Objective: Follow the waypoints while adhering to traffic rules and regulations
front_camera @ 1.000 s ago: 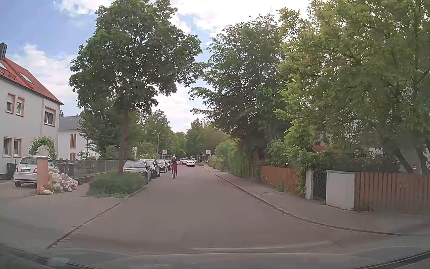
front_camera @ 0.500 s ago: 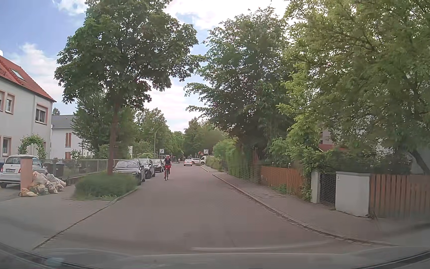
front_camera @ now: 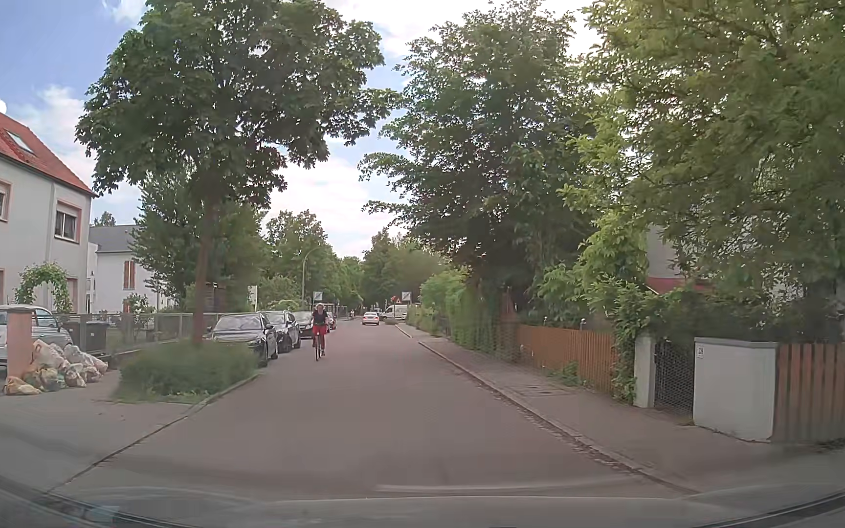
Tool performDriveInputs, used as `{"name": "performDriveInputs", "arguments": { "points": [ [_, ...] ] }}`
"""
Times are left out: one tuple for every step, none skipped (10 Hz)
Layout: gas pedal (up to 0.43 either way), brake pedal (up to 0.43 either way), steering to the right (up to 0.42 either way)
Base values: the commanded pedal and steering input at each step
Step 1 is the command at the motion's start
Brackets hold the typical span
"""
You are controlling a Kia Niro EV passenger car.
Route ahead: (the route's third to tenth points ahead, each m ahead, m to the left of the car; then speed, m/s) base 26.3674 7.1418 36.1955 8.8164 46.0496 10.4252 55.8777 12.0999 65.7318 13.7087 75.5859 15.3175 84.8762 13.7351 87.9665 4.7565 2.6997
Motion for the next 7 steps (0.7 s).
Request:
{"name": "performDriveInputs", "arguments": {
  "points": [
    [0.169,0.018,-0.026],
    [0.169,0.018,-0.028],
    [0.189,0.018,-0.033],
    [0.189,0.018,-0.041],
    [0.189,0.018,-0.048],
    [0.189,0.018,-0.057],
    [0.189,0.018,-0.065]
  ]
}}
